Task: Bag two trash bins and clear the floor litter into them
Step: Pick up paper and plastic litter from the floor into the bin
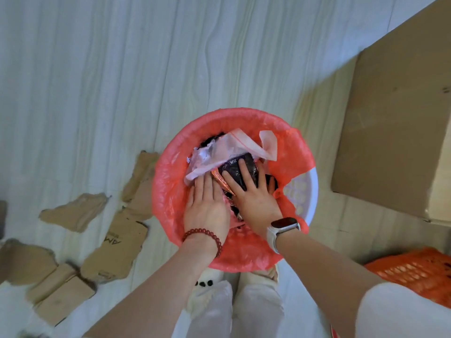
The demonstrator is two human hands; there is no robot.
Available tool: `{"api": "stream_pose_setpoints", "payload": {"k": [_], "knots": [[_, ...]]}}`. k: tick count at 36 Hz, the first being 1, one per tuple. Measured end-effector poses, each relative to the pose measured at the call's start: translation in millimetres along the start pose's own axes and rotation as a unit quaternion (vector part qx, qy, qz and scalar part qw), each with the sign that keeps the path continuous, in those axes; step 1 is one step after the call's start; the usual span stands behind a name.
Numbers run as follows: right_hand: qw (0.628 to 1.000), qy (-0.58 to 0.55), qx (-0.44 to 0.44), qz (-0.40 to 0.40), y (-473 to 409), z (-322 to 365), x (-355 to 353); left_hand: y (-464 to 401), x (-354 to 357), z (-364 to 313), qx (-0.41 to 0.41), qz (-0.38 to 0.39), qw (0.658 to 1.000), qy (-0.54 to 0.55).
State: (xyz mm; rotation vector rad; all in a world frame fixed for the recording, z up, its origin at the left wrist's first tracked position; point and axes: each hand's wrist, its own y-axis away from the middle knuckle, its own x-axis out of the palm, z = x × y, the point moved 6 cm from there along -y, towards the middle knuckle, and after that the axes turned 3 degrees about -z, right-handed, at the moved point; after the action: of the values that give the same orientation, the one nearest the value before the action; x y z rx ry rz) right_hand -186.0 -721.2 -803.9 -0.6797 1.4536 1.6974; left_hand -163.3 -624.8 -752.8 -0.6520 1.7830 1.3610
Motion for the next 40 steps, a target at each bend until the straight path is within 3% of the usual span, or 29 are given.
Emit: {"api": "stream_pose_setpoints", "payload": {"k": [3,8,11,14,16,20,24,27,32,35,40], "knots": [[0.998,-0.004,0.035,-0.049,30.3,6.8,-32.3,19.9,-35.5,6.3,0.011,-0.14,0.987,0.078],[0.993,-0.002,-0.026,-0.119,64.6,21.4,-74.4,22.0,-74.4,20.4,-0.006,-0.215,0.959,0.186],[0.984,0.008,-0.083,-0.158,62.1,20.5,-97.6,5.6,-78.0,19.2,0.024,-0.156,0.959,0.233],[0.98,0.053,-0.117,-0.154,35.8,12.6,-106.5,-8.5,-67.4,12.1,0.095,-0.072,0.976,0.181],[0.978,0.097,-0.144,-0.114,17.7,6.7,-98.9,-11.4,-56.1,11.4,0.124,-0.042,0.984,0.122],[0.979,0.142,-0.149,-0.008,-0.1,-4.6,-70.7,-12.0,-25.6,20.3,0.109,-0.005,0.993,0.037],[0.983,0.112,-0.141,0.042,0.5,-3.7,-44.3,-16.5,-3.8,23.6,0.096,-0.022,0.995,0.017],[0.983,0.091,-0.137,0.084,-1.5,-3.3,-24.7,-23.3,11.9,20.9,0.089,0.023,0.996,-0.014],[0.982,0.115,-0.132,0.064,-28.8,-4.6,4.3,-45.3,39.4,24.3,0.055,0.084,0.993,-0.056],[0.983,0.141,-0.104,0.054,-38.0,-8.5,16.2,-54.0,51.8,25.4,0.06,0.089,0.989,-0.097],[0.983,0.13,-0.129,0.024,-41.1,-9.1,17.9,-61.1,60.8,27.1,0.057,0.09,0.986,-0.13]]}}
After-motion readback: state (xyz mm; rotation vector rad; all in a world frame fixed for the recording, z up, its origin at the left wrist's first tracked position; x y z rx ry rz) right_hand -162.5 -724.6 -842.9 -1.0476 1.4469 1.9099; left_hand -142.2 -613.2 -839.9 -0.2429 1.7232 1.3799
